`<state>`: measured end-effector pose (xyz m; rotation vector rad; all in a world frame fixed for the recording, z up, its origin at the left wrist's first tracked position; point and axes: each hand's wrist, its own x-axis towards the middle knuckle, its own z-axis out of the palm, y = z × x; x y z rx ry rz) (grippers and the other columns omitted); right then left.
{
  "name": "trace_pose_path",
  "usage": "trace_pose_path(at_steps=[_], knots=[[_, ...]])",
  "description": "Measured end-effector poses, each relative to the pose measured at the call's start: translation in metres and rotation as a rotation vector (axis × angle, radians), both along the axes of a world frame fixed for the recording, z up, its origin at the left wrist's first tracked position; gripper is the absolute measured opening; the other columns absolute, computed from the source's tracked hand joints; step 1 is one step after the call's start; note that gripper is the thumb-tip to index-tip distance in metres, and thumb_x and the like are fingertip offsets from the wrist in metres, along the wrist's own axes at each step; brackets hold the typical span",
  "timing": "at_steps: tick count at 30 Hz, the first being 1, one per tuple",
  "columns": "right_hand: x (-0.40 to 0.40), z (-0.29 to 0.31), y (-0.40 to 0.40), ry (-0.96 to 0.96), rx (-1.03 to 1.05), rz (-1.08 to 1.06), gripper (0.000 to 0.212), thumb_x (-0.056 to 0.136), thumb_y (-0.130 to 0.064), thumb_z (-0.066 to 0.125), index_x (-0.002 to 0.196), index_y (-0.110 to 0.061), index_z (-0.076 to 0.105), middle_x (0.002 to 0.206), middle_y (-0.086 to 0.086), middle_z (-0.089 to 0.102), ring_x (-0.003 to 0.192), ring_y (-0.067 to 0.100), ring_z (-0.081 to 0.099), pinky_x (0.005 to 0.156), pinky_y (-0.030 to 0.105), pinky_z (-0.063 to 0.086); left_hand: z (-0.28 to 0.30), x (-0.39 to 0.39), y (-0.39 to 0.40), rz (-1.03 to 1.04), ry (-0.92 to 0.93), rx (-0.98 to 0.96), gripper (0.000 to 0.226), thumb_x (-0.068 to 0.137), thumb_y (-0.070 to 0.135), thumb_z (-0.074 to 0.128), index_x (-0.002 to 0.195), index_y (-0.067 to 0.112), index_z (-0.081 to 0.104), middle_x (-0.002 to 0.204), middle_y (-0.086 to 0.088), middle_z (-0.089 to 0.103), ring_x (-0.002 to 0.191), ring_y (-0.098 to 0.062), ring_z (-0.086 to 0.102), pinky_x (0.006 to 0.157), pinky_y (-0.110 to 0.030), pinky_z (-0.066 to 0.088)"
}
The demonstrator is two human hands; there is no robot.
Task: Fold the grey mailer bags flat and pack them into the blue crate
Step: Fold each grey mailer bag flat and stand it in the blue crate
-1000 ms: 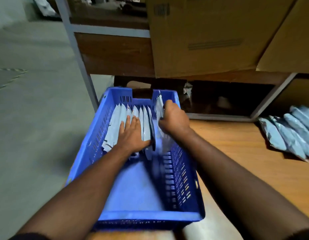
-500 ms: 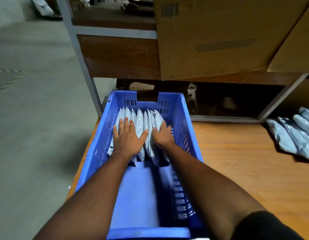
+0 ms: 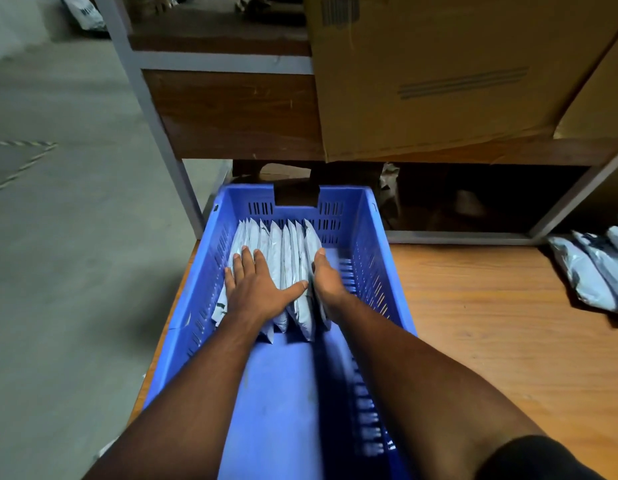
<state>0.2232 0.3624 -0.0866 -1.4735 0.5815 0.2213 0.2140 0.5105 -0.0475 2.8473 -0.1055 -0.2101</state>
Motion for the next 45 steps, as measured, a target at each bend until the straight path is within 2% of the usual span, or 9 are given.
trace_pose_path(at_steps=[4,8,13,18,28,32,35,40,45], knots=[[-0.007,0.011,0.011,-0.096,-0.028,-0.033,0.066,0.109,-0.058,0.020,0.165,-0.027,0.007,0.172,-0.010,0.004,0.158,0.013,0.004,0.130,0.044,0.001,0.000,-0.002,-0.002,-0.001,-0.004,0.018,0.138,0.062,0.102,0.033,0.163,0.014,-0.003,0.171,-0.010,-0.013,0.157,-0.027,-0.016,0.126,-0.049,-0.008],[-0.004,0.009,0.006,-0.173,-0.025,-0.092,0.061,0.112,-0.049,0.019,0.165,-0.025,0.002,0.169,-0.014,0.006,0.154,0.007,0.011,0.129,0.038,0.004,0.001,-0.007,-0.004,-0.009,-0.042,0.058,0.147,0.053,0.103,0.031,0.162,0.013,-0.007,0.170,-0.011,-0.016,0.156,-0.026,-0.020,0.125,-0.051,-0.013],[-0.003,-0.001,-0.002,-0.106,-0.355,0.034,0.058,0.112,-0.041,0.020,0.165,-0.021,0.010,0.173,-0.002,0.002,0.159,0.016,0.002,0.128,0.036,0.000,0.002,-0.008,-0.007,-0.063,-0.064,0.042,0.139,0.058,0.094,0.031,0.162,0.013,-0.011,0.170,-0.008,-0.017,0.156,-0.023,-0.020,0.126,-0.051,-0.010],[-0.013,-0.004,0.001,-0.156,-0.563,0.142,0.063,0.109,-0.047,0.020,0.166,-0.025,0.003,0.174,-0.002,0.002,0.159,0.020,0.006,0.129,0.042,0.006,0.002,-0.009,-0.006,-0.078,-0.040,0.033,0.128,0.072,0.088,0.039,0.162,0.010,-0.010,0.172,-0.007,-0.010,0.158,-0.023,-0.012,0.127,-0.050,-0.005],[-0.011,0.029,0.002,-0.053,-0.474,0.142,0.066,0.108,-0.055,0.020,0.166,-0.029,0.002,0.173,0.004,-0.004,0.159,0.029,-0.002,0.128,0.049,0.001,0.006,-0.011,0.002,-0.072,-0.061,-0.011,0.121,0.079,0.090,0.036,0.163,0.011,0.001,0.172,-0.006,-0.003,0.158,-0.022,-0.010,0.127,-0.046,-0.006],[-0.006,0.088,-0.017,-0.092,-0.575,0.210,0.063,0.110,-0.043,0.033,0.158,-0.003,0.030,0.165,0.019,0.029,0.152,0.032,0.030,0.121,0.039,0.025,0.031,-0.012,-0.001,-0.080,-0.164,-0.150,0.099,0.091,0.075,0.045,0.162,0.012,0.017,0.172,-0.005,0.008,0.158,-0.022,-0.006,0.127,-0.041,-0.001],[-0.027,0.148,-0.044,-0.329,-0.666,0.262,0.040,0.106,-0.038,0.051,0.134,-0.012,0.062,0.137,0.009,0.065,0.130,0.025,0.058,0.111,0.037,0.043,0.064,-0.020,-0.015,-0.174,-0.331,-0.377,0.064,0.096,0.038,0.063,0.152,0.014,0.044,0.164,-0.004,0.036,0.156,-0.022,0.017,0.124,-0.037,0.018],[-0.123,0.200,-0.102,-0.695,-0.409,0.096,0.028,0.100,-0.027,0.060,0.121,-0.011,0.071,0.114,0.003,0.076,0.109,0.011,0.070,0.096,0.025,0.053,0.122,-0.052,-0.074,-0.499,-0.412,-0.594,0.043,0.093,0.032,0.069,0.135,0.025,0.061,0.138,0.008,0.061,0.134,-0.009,0.049,0.110,-0.024,0.037],[-0.219,0.191,-0.163,-0.666,-0.444,-0.075,0.020,0.105,-0.013,0.059,0.119,-0.009,0.071,0.105,0.004,0.078,0.100,0.016,0.073,0.081,0.018,0.052,0.128,-0.091,-0.156,-0.729,-0.275,-0.612,0.038,0.093,0.039,0.064,0.131,0.033,0.062,0.130,0.016,0.064,0.124,-0.005,0.055,0.102,-0.037,0.048]])
